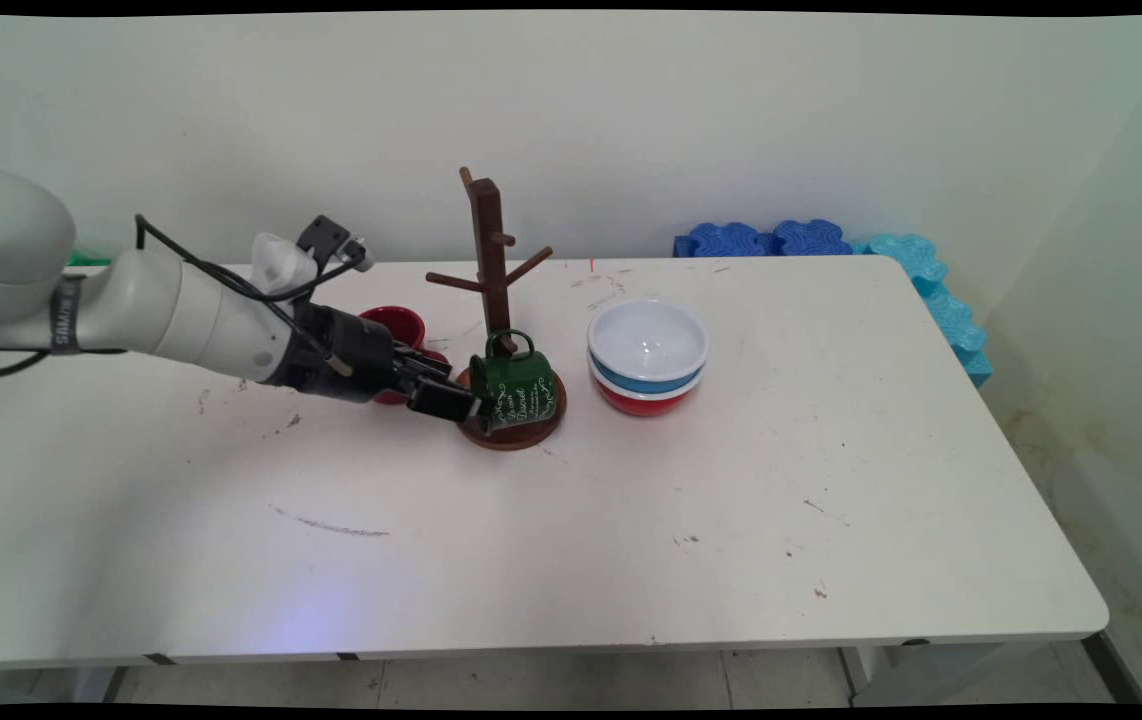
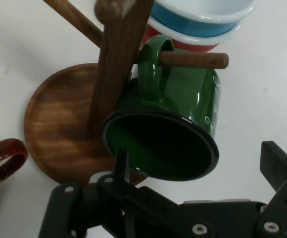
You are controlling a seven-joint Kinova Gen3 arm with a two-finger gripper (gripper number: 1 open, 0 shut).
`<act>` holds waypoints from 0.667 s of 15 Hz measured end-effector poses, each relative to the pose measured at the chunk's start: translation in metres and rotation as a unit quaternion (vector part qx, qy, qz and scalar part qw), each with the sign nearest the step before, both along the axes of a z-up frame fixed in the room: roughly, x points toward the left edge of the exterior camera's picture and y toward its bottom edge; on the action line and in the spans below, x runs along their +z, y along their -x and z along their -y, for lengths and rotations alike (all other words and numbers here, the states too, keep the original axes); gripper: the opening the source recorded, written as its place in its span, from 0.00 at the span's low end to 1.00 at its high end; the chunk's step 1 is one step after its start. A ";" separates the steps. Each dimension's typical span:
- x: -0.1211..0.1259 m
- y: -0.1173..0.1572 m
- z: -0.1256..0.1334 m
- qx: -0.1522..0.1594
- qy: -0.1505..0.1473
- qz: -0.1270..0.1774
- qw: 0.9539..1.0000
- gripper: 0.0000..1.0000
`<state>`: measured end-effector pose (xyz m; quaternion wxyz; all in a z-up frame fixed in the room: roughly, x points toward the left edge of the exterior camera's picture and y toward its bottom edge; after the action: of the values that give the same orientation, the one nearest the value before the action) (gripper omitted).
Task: Pick up the green mug from the rack
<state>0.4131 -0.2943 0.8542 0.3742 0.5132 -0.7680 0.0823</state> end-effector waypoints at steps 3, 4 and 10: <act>-0.006 0.005 0.001 0.008 -0.002 -0.015 1.000 1.00; -0.007 0.006 0.002 0.009 -0.002 -0.018 1.000 1.00; -0.015 0.012 0.005 0.016 -0.004 -0.034 0.999 1.00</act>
<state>0.4010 -0.2996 0.8394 0.3968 0.5290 -0.7471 0.0676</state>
